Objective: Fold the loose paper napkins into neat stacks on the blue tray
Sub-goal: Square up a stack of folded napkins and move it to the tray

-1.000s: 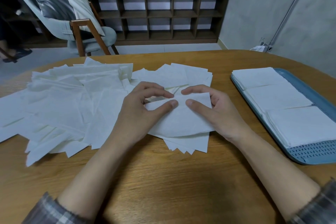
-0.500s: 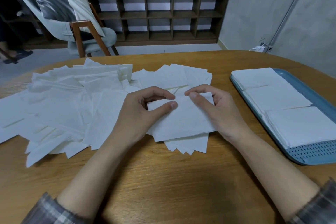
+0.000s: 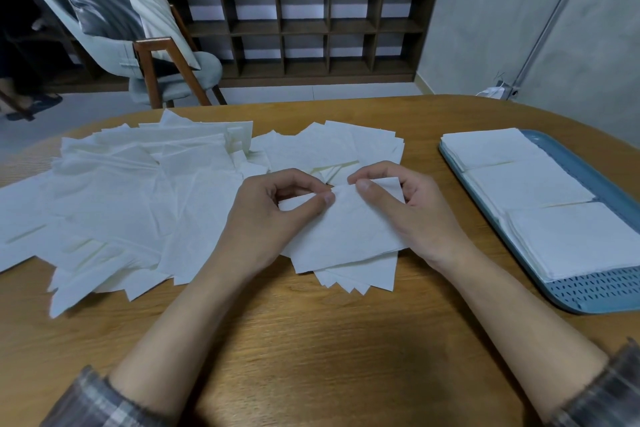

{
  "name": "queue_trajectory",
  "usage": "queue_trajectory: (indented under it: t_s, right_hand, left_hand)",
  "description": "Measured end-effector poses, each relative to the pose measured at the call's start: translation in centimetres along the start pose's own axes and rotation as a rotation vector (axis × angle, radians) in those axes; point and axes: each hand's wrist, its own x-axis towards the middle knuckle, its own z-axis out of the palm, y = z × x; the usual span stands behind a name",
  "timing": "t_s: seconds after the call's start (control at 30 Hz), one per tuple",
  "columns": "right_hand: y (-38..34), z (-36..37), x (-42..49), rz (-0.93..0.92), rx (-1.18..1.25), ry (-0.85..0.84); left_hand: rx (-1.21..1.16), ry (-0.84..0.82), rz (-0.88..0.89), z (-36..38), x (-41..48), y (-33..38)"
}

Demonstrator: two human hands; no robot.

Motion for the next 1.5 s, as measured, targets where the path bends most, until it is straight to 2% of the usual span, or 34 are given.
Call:
queue_trajectory:
  t_s: [0.5, 0.67, 0.77, 0.87, 0.97, 1.07, 1.23, 1.33, 1.5]
  right_hand:
    - [0.0, 0.0, -0.2, -0.028, 0.004, -0.062]
    - [0.1, -0.6, -0.2, -0.071, 0.08, -0.169]
    - [0.1, -1.0, 0.0, -0.108, -0.006, -0.213]
    - [0.7, -1.0, 0.1, -0.058, -0.071, -0.178]
    - [1.1, -1.5, 0.5, -0.045, -0.038, -0.013]
    - [1.4, -2.6, 1.1, -0.082, -0.078, 0.14]
    - [1.9, -2.9, 1.3, -0.06, -0.11, 0.135]
    - [2.1, -2.8, 1.4, -0.066, -0.178, 0.149]
    - [2.2, -2.8, 1.5, -0.077, -0.188, 0.161]
  left_hand:
    - [-0.025, 0.022, -0.051, 0.3, -0.3, 0.4]
    - [-0.045, 0.075, -0.05, 0.1, -0.2, 0.2]
    - [-0.053, 0.129, -0.046, 0.0, 0.0, 0.0]
    - [-0.003, 0.112, 0.005, 0.2, -0.1, -0.1]
    - [0.099, 0.095, 0.103, 0.3, -0.2, -0.3]
    - [0.264, -0.012, 0.23, -0.1, -0.1, -0.7]
    - [0.56, -0.481, 0.189, 0.2, -0.3, -1.2]
    - [0.585, -0.533, 0.174, 0.2, -0.4, -1.0]
    - [0.584, -0.47, 0.226, 0.5, -0.6, -1.0]
